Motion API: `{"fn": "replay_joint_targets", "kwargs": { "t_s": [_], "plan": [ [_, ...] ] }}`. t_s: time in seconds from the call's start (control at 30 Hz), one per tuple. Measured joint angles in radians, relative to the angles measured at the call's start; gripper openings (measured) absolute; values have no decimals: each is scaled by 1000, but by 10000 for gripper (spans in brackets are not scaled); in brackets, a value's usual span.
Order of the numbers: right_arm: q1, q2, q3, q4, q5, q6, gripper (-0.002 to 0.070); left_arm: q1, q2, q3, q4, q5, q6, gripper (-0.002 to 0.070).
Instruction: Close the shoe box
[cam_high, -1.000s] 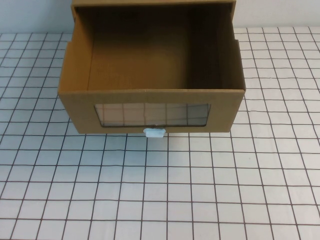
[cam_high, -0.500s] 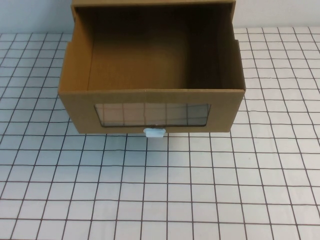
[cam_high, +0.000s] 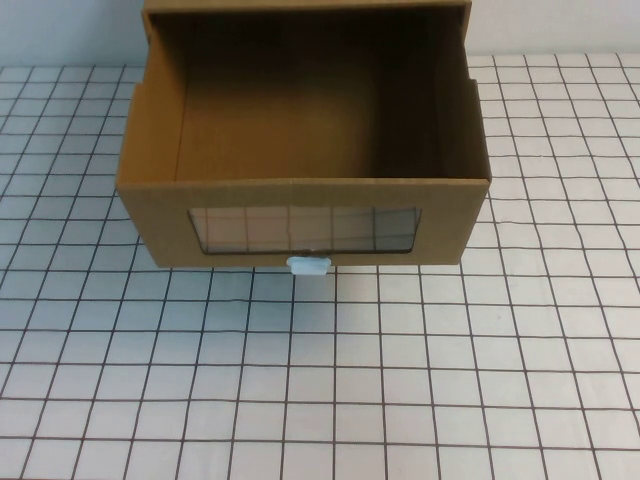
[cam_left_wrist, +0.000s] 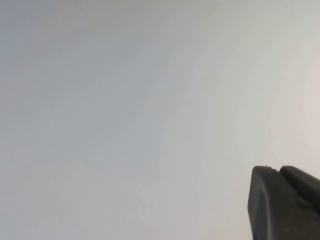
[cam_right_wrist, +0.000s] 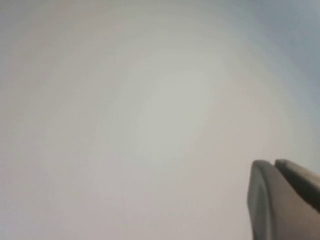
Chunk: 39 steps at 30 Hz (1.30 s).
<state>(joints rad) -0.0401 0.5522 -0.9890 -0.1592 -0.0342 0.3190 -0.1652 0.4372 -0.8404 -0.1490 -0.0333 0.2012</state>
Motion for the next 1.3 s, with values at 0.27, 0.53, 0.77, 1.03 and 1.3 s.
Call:
{"fn": "replay_joint_targets", "kwargs": {
  "t_s": [0.27, 0.53, 0.77, 1.03, 1.3],
  "plan": [
    [0, 167, -160, 26, 441, 2, -14, 0, 218, -222, -10, 422, -141, -5],
    [0, 210, -167, 62, 533, 2, -13, 0, 465, -317, 80, 697, -140, -5],
    [0, 219, -175, 231, 643, -31, -14, 0, 554, -321, 94, 710, -131, -5],
    [0, 325, -237, 634, 854, -538, -13, 0, 638, -326, -53, 704, -12, -5],
    [124, 489, -353, 805, 1078, -767, -13, 0, 796, -498, -355, 846, 277, -5]
  ]
}}
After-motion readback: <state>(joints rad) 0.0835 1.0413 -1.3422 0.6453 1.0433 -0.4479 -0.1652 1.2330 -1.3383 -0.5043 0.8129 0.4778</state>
